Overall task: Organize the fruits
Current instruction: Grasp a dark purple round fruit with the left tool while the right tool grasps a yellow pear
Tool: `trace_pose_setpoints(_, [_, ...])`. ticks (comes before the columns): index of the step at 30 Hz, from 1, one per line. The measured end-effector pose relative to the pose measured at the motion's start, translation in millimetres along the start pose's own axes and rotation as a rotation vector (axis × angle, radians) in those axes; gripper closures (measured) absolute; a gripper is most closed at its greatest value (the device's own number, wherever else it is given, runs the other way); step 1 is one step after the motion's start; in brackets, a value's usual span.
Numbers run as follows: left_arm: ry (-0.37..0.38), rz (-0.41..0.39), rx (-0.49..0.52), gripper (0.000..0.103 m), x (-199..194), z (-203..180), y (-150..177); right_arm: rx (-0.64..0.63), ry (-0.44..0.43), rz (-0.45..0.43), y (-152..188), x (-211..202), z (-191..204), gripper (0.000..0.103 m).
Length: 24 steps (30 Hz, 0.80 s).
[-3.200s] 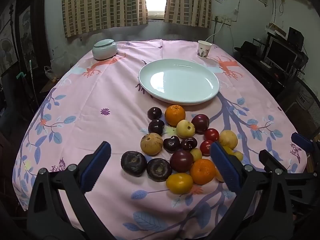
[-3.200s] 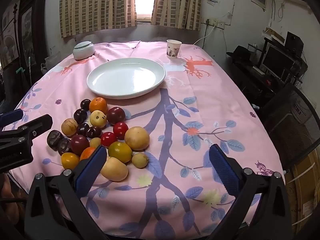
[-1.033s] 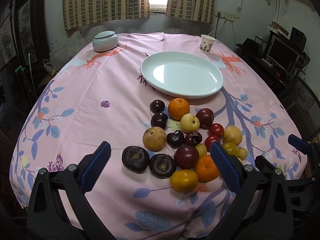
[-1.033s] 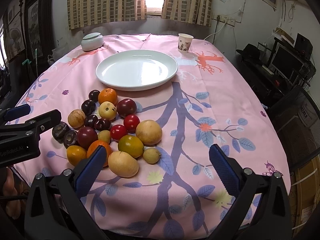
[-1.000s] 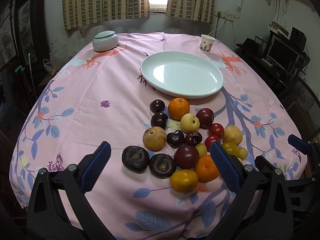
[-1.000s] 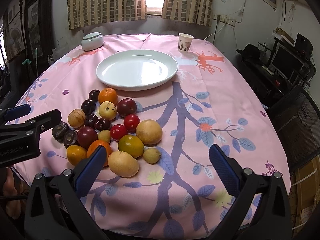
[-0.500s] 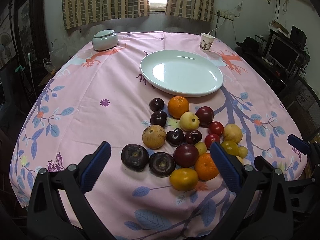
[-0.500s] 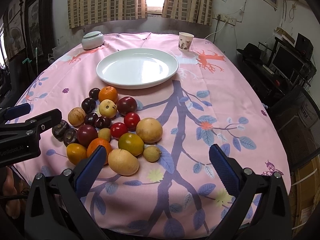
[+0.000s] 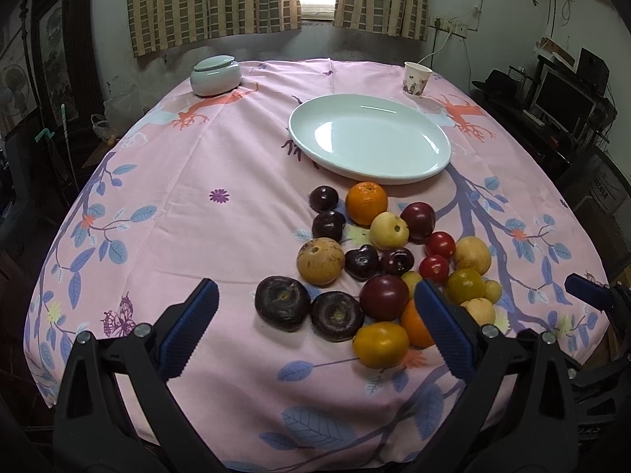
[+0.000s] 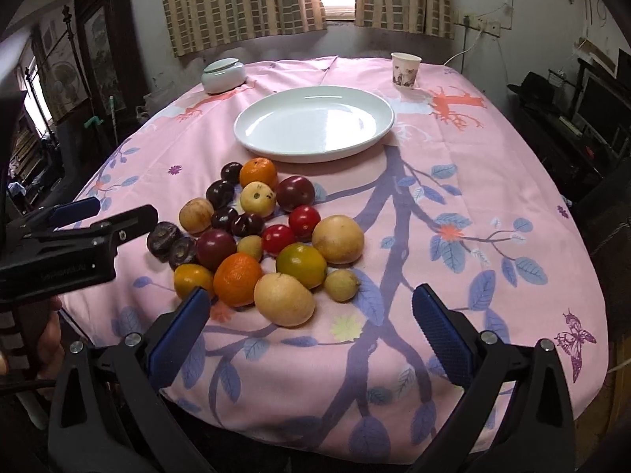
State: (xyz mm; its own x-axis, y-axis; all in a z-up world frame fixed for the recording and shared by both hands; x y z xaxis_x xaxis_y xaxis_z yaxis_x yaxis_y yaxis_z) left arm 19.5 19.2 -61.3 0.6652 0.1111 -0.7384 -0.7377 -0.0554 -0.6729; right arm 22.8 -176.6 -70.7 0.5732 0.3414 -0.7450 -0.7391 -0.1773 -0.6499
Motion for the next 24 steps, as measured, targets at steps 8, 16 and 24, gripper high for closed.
trace_pose_setpoints(8, [-0.026, 0.112, -0.076, 0.002, 23.0, 38.9, 26.5, 0.064, -0.108, 0.040, 22.9, 14.2, -9.8, 0.040])
trace_pose_setpoints(16, [-0.048, 0.132, -0.089, 0.002, 32.6, 49.9, 30.9, -0.012, -0.097, 0.085, 16.3, 57.8, 11.4, 0.044])
trace_pose_setpoints(24, [-0.056, 0.180, -0.071, 0.002, 69.0, 55.5, 30.6, 0.025, -0.147, 0.092, 22.4, 48.9, 8.3, 0.057])
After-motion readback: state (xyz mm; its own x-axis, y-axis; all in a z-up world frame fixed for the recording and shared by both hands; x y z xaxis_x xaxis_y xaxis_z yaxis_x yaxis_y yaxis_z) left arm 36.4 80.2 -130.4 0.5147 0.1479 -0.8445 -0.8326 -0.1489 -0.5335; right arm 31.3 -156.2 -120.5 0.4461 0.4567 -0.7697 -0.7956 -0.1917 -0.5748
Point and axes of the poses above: each gripper's, at about its wrist camera, not at the fingertips, and x roughly the way its jaws point, z to its left, y to its underside, the point moved 4 cm from there along x, roughly the way its jaws point, and after that the axes turned 5 degrees about -y, right-handed, at the moved point
